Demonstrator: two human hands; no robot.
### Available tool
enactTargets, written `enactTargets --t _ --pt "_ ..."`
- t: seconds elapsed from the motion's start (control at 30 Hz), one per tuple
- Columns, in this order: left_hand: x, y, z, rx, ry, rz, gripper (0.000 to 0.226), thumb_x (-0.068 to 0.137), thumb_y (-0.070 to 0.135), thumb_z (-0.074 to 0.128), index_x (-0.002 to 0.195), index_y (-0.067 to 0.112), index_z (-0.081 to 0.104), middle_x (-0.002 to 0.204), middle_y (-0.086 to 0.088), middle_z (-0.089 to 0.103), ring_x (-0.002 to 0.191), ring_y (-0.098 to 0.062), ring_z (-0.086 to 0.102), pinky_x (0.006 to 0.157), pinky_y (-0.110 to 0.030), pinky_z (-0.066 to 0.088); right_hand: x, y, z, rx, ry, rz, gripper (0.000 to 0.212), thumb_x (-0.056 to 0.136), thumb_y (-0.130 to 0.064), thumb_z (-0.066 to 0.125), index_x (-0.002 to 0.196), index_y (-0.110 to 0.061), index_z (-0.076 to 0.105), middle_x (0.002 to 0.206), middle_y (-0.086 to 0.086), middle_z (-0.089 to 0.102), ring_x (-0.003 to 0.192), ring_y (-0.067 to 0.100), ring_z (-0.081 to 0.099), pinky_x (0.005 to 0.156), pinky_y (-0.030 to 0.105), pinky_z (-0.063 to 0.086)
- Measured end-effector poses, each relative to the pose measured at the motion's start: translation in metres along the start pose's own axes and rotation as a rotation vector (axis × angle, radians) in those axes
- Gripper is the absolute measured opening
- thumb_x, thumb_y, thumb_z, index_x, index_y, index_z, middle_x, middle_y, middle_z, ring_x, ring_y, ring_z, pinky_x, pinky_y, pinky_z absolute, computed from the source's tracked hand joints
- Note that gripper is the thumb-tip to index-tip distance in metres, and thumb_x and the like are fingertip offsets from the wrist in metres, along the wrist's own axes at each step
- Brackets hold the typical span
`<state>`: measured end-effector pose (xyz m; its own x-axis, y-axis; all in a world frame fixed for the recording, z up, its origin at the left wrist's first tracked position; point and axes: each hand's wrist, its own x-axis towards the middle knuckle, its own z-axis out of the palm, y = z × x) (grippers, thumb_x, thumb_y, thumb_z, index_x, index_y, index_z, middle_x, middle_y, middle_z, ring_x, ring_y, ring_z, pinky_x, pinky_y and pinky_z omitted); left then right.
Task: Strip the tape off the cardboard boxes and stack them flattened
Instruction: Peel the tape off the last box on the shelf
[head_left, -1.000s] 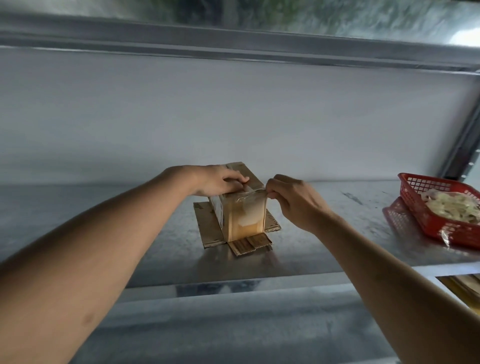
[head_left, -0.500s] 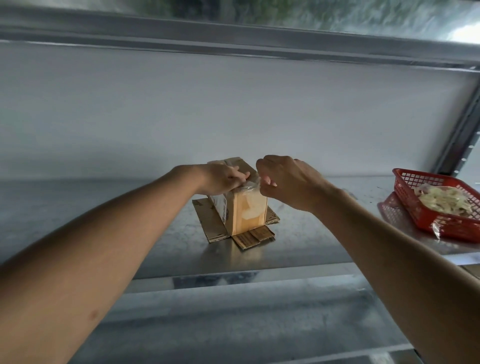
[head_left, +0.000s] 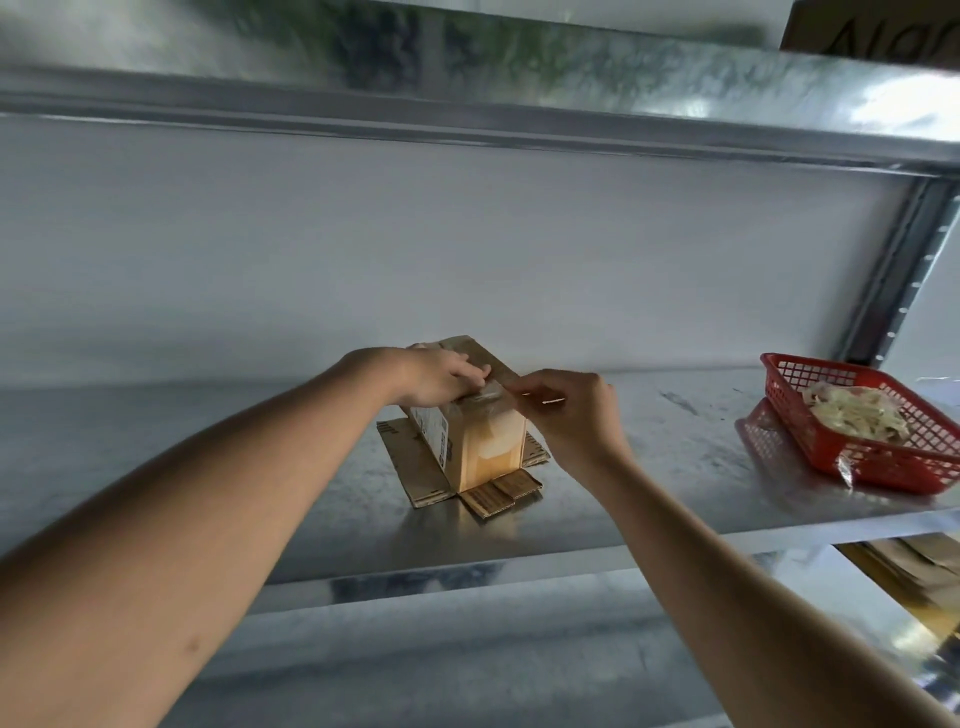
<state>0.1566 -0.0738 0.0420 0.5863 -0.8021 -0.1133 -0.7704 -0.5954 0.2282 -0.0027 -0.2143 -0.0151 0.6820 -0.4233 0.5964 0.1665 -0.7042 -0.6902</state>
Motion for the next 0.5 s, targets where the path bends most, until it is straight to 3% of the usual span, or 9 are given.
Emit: enactTargets --t 0.1,0.2,0.33,0.4,0.5 --pt "-0.004 0.002 -0.001 0.024 0.0 -0.005 0.044 0.108 0.057 0.028 0.151 0.053 0.042 0.171 0.011 0.014 0.159 -0.025 0.003 0.126 -0.049 0.002 -0.003 -0.006 0.002 -0.096 0.071 -0.067 0.015 0.086 -0.011 0.079 0.088 -0.025 0.083 0.077 -0.02 0.075 0.076 -0.003 0.071 0.073 0.023 0.056" --pt "-0.007 0.004 -0.003 0.038 -0.016 0.005 0.049 0.109 0.057 0.026 0.156 0.048 0.034 0.172 0.011 0.012 0.159 -0.022 0.0 0.125 -0.048 -0.001 -0.011 -0.017 0.006 -0.012 0.085 -0.09 0.019 0.087 -0.007 0.076 0.088 -0.025 0.083 0.073 -0.02 0.073 0.073 0.001 0.072 0.07 0.027 0.057" --pt "-0.008 0.007 -0.004 0.021 -0.02 0.009 0.046 0.112 0.03 0.033 0.158 0.027 0.038 0.171 0.0 0.021 0.159 -0.02 0.007 0.127 -0.042 0.003 -0.019 -0.042 0.015 0.284 -0.1 -0.134 0.02 0.085 -0.009 0.077 0.091 -0.026 0.082 0.083 -0.006 0.079 0.076 0.012 0.076 0.075 0.036 0.063" --pt "-0.009 0.006 -0.005 0.008 -0.013 -0.017 0.046 0.111 0.039 0.037 0.155 0.026 0.043 0.168 -0.005 0.029 0.157 -0.029 0.015 0.126 -0.048 0.011 -0.016 -0.046 0.012 0.454 -0.095 -0.085 0.02 0.086 -0.001 0.075 0.093 -0.019 0.081 0.086 0.005 0.079 0.077 0.02 0.075 0.075 0.038 0.062" --pt "-0.01 0.004 -0.005 0.041 -0.036 0.002 0.056 0.107 0.061 0.024 0.16 0.042 0.03 0.172 0.008 0.013 0.159 -0.03 -0.002 0.125 -0.053 -0.001 -0.012 -0.036 0.001 0.649 0.043 0.173 0.016 0.092 0.002 0.071 0.098 -0.011 0.077 0.095 0.019 0.076 0.078 0.025 0.072 0.073 0.033 0.061"
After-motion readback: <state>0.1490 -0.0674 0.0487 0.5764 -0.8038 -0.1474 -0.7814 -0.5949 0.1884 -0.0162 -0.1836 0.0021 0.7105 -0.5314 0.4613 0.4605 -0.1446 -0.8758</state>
